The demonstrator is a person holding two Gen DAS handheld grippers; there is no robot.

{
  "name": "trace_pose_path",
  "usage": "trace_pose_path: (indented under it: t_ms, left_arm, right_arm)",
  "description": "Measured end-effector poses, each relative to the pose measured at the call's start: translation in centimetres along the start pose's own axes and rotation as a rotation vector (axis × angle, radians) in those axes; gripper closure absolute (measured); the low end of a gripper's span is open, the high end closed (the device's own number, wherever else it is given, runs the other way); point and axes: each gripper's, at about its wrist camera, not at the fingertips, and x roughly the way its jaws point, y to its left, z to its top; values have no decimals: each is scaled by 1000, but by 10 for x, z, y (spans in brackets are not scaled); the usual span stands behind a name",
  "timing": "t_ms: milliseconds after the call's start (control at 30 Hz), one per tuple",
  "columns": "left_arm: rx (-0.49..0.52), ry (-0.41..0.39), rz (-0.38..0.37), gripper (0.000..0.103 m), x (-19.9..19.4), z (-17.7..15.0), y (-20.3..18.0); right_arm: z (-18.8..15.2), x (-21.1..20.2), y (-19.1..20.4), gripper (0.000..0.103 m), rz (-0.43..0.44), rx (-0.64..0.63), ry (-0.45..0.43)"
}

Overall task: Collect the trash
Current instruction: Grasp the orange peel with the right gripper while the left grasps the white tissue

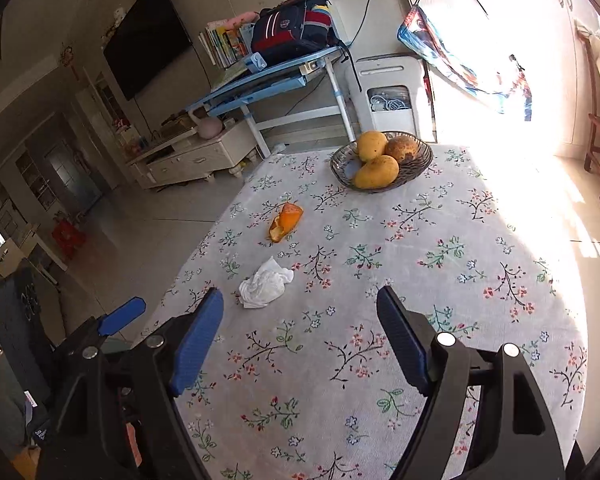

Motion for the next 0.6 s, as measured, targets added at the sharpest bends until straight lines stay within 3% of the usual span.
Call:
trace_pose_path:
  t_ms: [133, 333, 533, 600]
  left_arm:
    - [-26, 27, -1, 13, 15, -1, 9]
    - [-82, 40, -17, 13, 24, 0, 18]
    - [-26, 54, -14, 13, 36, 10, 11]
    - [-11, 66, -2, 13, 42, 14, 12]
  right_arm:
    - [27, 51, 13, 27, 3, -39, 60]
    - [52, 124, 36, 38, -52, -124, 156]
    - [54, 172, 28, 65, -116, -120, 258]
    - [55, 171, 27, 81, -134, -144, 249]
